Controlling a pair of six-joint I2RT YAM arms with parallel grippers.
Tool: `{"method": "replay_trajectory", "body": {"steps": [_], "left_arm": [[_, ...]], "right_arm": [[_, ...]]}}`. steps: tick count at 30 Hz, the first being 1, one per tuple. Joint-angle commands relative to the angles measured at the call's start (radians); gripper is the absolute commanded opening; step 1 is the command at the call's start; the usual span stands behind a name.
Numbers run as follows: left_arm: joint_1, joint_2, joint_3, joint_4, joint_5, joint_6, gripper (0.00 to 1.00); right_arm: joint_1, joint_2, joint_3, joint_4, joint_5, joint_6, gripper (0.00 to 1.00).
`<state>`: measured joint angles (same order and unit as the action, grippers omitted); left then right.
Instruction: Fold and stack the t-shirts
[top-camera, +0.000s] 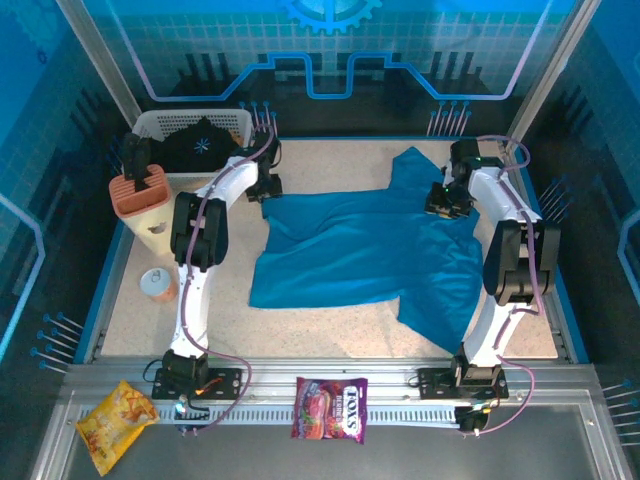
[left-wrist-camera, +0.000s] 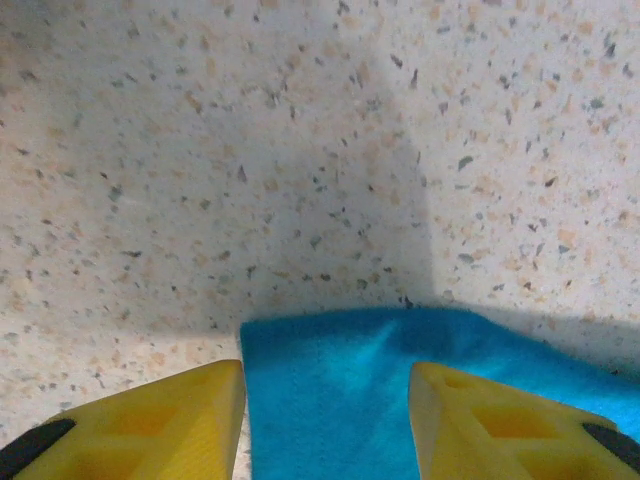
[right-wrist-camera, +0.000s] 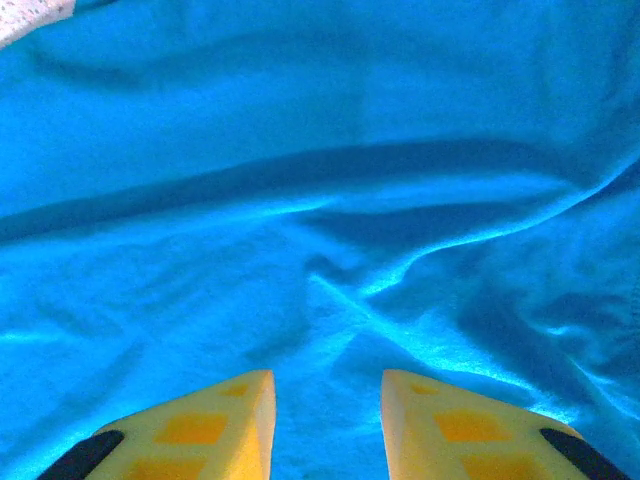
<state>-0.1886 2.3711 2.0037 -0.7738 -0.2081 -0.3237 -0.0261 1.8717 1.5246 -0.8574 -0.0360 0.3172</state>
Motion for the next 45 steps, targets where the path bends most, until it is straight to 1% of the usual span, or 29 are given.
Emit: {"method": "replay_trajectory", "body": {"steps": [1, 6, 10, 15, 20, 21, 24, 26, 28, 30, 33, 36, 40, 45], "left_arm": [[0.012, 0.023, 0.021, -0.029, -0.060, 0.041, 0.48], [0.017, 0.032, 0.034, -0.031, -0.054, 0.051, 0.47], [0.017, 0.069, 0.094, -0.084, -0.050, 0.061, 0.47], [0.017, 0.121, 0.145, -0.143, 0.036, 0.038, 0.47], [0.017, 0.160, 0.154, -0.163, 0.045, 0.015, 0.47], [0.017, 0.171, 0.159, -0.170, 0.053, 0.015, 0.45], [0.015, 0.179, 0.160, -0.169, 0.082, 0.009, 0.32], [0.014, 0.166, 0.143, -0.152, 0.102, 0.007, 0.19], [0.010, 0.139, 0.114, -0.124, 0.116, 0.001, 0.08], [0.003, 0.102, 0.080, -0.095, 0.127, -0.004, 0.00], [-0.006, 0.046, 0.043, -0.059, 0.150, -0.011, 0.00], [-0.015, -0.001, 0.021, -0.033, 0.180, -0.019, 0.00], [-0.027, -0.032, 0.027, -0.022, 0.209, -0.023, 0.00], [-0.041, -0.051, 0.029, -0.018, 0.226, -0.030, 0.00]], "right_arm": [[0.017, -0.025, -0.016, 0.011, -0.018, 0.013, 0.35], [0.024, -0.023, -0.018, 0.011, -0.020, 0.013, 0.34], [0.026, -0.029, -0.023, 0.012, -0.018, 0.014, 0.34], [0.026, -0.035, -0.029, 0.017, -0.019, 0.016, 0.34], [0.026, -0.041, -0.041, 0.021, -0.027, 0.013, 0.33], [0.027, -0.042, -0.043, 0.021, -0.026, 0.011, 0.33], [0.025, -0.046, -0.042, 0.024, -0.011, 0.006, 0.33], [0.014, -0.039, -0.023, 0.024, -0.005, 0.002, 0.34], [-0.003, -0.024, 0.012, 0.023, -0.001, -0.004, 0.37], [-0.022, 0.002, 0.059, 0.037, 0.007, -0.018, 0.43], [-0.041, 0.070, 0.148, 0.054, 0.024, -0.064, 0.53], [-0.053, 0.180, 0.271, 0.044, 0.063, -0.113, 0.59], [-0.064, 0.376, 0.499, -0.044, 0.101, -0.161, 0.59], [-0.066, 0.649, 0.852, -0.209, 0.169, -0.213, 0.57]]}}
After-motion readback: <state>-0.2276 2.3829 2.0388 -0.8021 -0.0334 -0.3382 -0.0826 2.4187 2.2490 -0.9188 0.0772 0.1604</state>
